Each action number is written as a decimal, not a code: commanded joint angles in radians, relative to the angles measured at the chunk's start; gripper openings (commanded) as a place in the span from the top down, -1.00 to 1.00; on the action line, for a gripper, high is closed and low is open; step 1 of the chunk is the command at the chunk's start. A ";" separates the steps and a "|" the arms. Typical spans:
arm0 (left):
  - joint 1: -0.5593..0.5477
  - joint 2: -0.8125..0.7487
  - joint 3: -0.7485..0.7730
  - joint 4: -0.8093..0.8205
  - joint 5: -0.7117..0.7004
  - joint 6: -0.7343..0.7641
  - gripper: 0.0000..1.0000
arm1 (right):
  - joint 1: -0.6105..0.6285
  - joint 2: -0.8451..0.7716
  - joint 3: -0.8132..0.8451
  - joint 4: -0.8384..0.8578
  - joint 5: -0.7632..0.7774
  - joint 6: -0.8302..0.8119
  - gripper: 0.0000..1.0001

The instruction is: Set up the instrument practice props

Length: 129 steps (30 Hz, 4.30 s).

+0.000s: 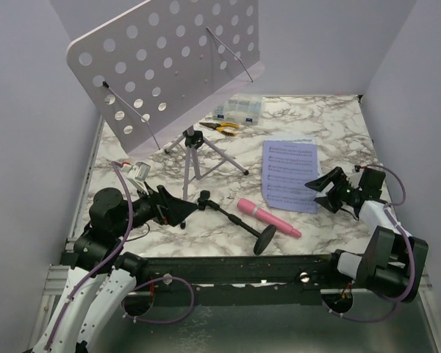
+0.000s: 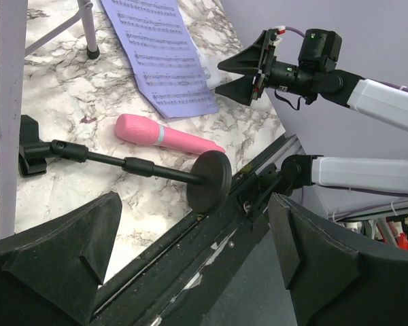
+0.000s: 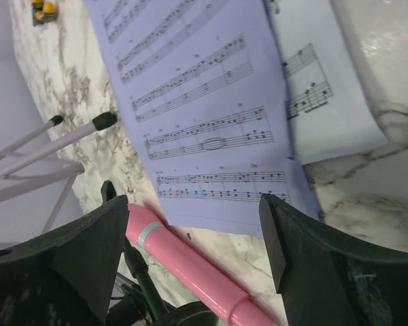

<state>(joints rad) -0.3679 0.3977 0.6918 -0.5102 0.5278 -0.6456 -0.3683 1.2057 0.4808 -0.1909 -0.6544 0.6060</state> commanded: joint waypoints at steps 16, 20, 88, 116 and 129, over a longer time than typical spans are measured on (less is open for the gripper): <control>0.000 0.010 -0.004 0.016 -0.037 0.010 -0.93 | -0.003 0.306 0.154 0.223 0.105 -0.111 -0.59; 0.000 0.009 -0.004 0.016 -0.039 0.009 -0.93 | -0.001 0.352 0.152 0.277 0.054 -0.094 -0.49; 0.001 -0.254 0.308 -0.223 -0.336 -0.027 -0.92 | 0.435 -0.335 0.550 0.367 -0.576 -0.059 0.99; 0.007 0.037 0.623 -0.027 -0.440 -0.187 -0.38 | 0.809 0.297 1.360 0.648 -0.169 0.236 0.99; 0.018 0.145 0.693 0.035 -0.444 -0.159 -0.36 | 0.900 0.366 1.474 0.200 0.164 0.303 0.99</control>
<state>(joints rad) -0.3546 0.5201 1.3533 -0.5255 0.0883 -0.8257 0.5056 1.5467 1.9137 0.1688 -0.5629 0.9215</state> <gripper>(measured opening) 0.680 0.007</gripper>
